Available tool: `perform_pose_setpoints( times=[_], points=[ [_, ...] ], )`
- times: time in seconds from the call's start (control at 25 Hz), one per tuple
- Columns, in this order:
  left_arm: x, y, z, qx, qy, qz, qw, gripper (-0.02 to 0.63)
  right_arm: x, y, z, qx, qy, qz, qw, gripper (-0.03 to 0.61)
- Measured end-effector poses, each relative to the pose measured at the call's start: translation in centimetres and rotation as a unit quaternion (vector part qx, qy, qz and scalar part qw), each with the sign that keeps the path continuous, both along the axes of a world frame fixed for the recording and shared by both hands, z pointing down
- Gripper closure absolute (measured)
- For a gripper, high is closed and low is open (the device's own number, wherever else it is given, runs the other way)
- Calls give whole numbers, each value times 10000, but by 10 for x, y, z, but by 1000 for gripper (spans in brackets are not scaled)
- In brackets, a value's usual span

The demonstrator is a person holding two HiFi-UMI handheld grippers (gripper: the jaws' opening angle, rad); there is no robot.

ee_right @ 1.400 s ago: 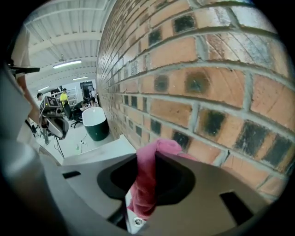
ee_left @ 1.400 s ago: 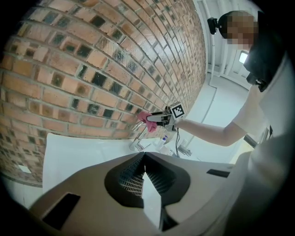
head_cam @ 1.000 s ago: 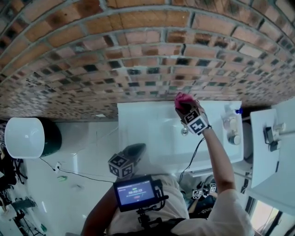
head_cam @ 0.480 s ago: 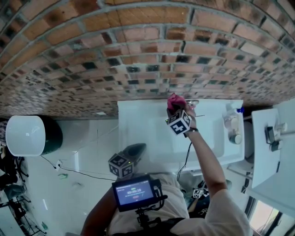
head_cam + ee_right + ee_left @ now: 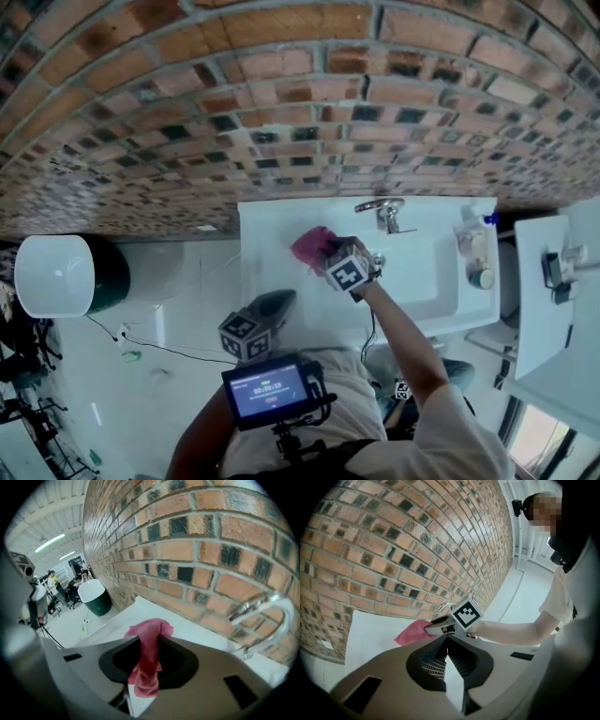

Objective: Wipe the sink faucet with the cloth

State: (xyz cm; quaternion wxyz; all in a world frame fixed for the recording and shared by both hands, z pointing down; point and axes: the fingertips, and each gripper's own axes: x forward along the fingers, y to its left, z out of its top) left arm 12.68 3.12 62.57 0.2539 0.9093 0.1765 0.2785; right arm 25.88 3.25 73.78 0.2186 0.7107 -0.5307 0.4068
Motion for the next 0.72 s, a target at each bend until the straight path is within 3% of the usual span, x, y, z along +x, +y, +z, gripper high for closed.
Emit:
perform_pose_setpoints(
  times=[0.24,0.44,0.72],
  points=[
    [-1,-6,7,-30,-58,-60,10000,629,-38,56,23,358,-731,985,9918,460],
    [7,-8,10,-121,33,126,9998,629,-36,105,36,432,-760,1806,9797,460],
    [28,-6,-9,-208,240,650,9974,629,-40,125,-5,909,-748,2555,9596,460]
  ],
)
